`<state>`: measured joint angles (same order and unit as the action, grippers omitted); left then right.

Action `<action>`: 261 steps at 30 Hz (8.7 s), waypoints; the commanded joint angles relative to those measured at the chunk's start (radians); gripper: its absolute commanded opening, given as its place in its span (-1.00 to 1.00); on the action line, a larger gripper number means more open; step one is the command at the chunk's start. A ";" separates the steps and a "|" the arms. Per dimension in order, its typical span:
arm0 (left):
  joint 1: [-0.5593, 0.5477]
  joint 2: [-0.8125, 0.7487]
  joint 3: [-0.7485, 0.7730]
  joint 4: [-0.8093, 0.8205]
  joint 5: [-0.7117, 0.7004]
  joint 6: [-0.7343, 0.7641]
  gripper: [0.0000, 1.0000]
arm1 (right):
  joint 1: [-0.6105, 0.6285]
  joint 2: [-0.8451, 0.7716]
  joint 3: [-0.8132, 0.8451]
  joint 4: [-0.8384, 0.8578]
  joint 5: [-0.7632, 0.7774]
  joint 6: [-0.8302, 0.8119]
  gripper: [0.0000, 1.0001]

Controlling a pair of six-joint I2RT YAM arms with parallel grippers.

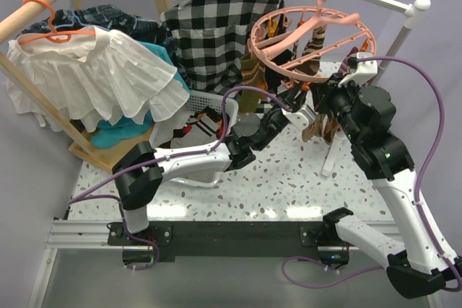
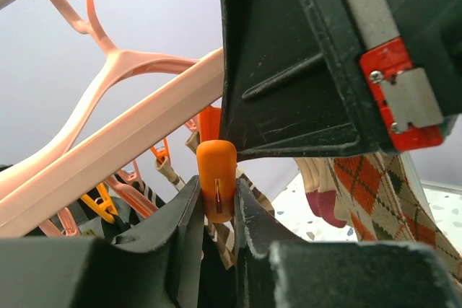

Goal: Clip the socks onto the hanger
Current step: Open the clamp at the hanger, then pick up the sock from the bin, then clamp the sock onto the hanger.

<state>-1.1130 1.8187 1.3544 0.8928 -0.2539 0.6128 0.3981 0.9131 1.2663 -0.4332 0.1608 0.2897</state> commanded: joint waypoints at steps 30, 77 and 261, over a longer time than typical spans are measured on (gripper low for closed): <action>0.031 -0.159 -0.023 -0.121 0.088 -0.393 -0.90 | -0.002 0.013 0.142 -0.049 -0.167 0.026 0.15; 0.033 -0.334 -0.142 -0.307 0.059 -0.547 0.41 | -0.002 0.050 0.074 0.064 -0.162 0.032 -1.00; 0.243 -0.229 -0.262 0.087 0.413 -1.312 -1.00 | -0.001 0.049 0.039 0.091 -0.247 0.089 -1.00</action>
<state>-0.8692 1.5913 1.0481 0.8581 0.1368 -0.6640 0.3973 0.9787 1.3010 -0.3965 -0.0551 0.3683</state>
